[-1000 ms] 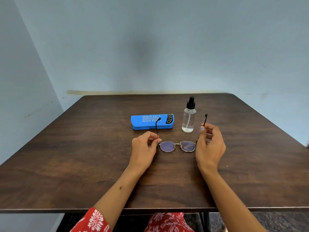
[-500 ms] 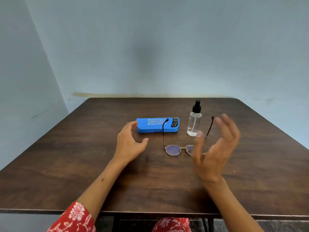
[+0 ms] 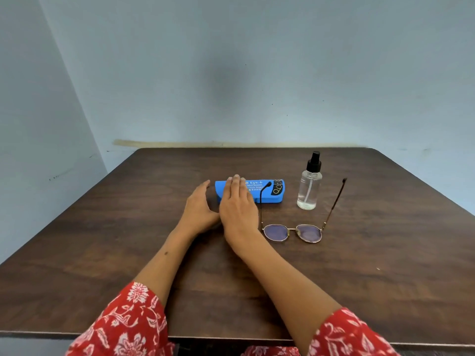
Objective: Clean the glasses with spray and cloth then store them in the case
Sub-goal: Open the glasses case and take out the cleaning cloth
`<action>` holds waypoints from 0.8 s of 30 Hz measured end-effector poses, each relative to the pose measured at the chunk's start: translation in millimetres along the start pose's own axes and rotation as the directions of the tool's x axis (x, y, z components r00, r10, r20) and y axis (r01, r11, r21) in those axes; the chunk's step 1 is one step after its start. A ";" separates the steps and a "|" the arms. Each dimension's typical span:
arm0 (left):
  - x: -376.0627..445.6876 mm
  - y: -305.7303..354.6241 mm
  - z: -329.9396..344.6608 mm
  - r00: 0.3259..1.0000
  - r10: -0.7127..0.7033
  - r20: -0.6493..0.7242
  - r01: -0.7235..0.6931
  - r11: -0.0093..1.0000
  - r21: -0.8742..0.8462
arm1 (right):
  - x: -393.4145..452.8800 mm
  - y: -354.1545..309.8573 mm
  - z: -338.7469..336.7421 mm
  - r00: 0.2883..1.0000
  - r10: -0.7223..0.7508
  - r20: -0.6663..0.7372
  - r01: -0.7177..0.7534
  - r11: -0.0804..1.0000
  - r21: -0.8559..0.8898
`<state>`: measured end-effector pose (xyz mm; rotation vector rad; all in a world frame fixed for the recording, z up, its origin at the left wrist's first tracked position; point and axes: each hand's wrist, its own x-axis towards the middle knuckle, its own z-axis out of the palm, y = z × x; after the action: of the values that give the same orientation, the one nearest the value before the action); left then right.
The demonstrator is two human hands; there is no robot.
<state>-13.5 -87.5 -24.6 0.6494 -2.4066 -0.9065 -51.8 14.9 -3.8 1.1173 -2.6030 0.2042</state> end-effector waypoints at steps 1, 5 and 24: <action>-0.1 -0.7 0.8 1.000 0.010 -0.011 -0.010 1.000 0.002 | 6.6 1.4 5.5 0.999 0.045 0.006 -0.044 0.999 -0.031; 3.1 -3.3 3.1 0.998 0.023 -0.066 -0.021 1.000 0.023 | 21.7 7.1 10.9 0.977 0.187 0.097 -0.168 0.969 -0.181; 11.6 -20.4 -22.5 0.999 0.003 -0.035 -0.005 0.999 -0.046 | 38.6 -16.2 -8.1 0.993 -0.077 0.085 0.096 0.962 -0.254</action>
<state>-4.0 -118.4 -20.8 0.6382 -2.3481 -0.9383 -63.5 -20.6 16.8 1.1589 -2.5446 -0.1951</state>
